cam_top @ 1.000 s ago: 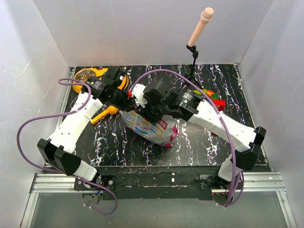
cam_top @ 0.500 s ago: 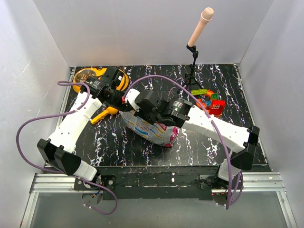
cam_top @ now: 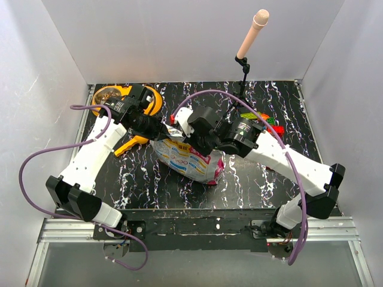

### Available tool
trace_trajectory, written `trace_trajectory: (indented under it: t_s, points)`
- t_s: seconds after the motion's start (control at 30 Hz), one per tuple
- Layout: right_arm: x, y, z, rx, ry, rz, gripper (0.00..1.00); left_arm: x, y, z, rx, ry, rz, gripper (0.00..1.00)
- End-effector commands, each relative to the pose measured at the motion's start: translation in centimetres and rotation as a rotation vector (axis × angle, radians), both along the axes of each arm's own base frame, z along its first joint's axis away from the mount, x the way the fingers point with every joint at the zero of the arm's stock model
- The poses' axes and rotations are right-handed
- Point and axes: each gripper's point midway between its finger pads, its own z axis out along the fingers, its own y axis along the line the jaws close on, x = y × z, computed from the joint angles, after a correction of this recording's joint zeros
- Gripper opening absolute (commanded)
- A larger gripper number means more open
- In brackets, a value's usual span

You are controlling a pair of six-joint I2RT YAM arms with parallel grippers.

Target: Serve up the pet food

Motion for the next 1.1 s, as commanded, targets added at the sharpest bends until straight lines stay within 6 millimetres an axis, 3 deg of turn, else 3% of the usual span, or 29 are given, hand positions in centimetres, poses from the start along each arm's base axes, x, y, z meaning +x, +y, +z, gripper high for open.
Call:
trace_trajectory:
  t_s: [0.0,0.13,0.2,0.3,0.43,0.53,0.6,0.67,0.7,0.77,0.9,1.07]
  points:
    - [-0.4,-2.9,0.3,-0.036,0.023,-0.063,0.01,1.3,1.9,2.9,0.001,-0.098,0.089,0.00]
    - [-2.2,-4.1,0.5,0.032,0.115,-0.064,0.01,2.1,2.1,3.5,0.007,-0.110,0.095,0.00]
    - [-2.5,-4.5,0.0,0.028,0.120,-0.077,0.15,2.4,1.9,3.6,0.008,-0.106,0.089,0.00]
    - [-2.0,-4.7,-1.0,0.011,0.122,-0.098,0.21,2.7,1.5,4.0,0.002,-0.110,0.066,0.00]
    - [-0.9,-3.9,-0.7,0.015,0.133,-0.155,0.01,3.7,0.8,4.2,-0.001,-0.134,0.022,0.00]
    - [-0.3,-3.3,0.7,0.100,0.201,-0.248,0.01,5.0,0.0,5.3,-0.022,-0.238,-0.041,0.01]
    - [0.1,-3.5,2.3,0.180,0.256,-0.356,0.01,6.7,-0.7,7.2,-0.003,-0.396,-0.146,0.32]
    - [0.4,-3.8,4.5,0.294,0.320,-0.451,0.01,7.8,-0.9,9.3,0.080,-0.521,-0.256,0.55]
    - [0.7,-4.1,5.4,0.365,0.379,-0.520,0.01,8.3,-1.1,11.1,0.116,-0.595,-0.312,0.60]
    - [0.8,-4.3,6.7,0.466,0.486,-0.625,0.01,8.2,-1.3,12.1,0.185,-0.654,-0.410,0.62]
    - [0.5,-3.4,8.5,0.625,0.711,-0.771,0.01,5.6,-4.1,14.3,0.180,-0.814,-0.570,0.58]
    - [2.2,-5.2,13.3,0.786,0.604,-0.877,0.01,-1.0,-9.3,15.5,0.020,-0.996,-0.713,0.52]
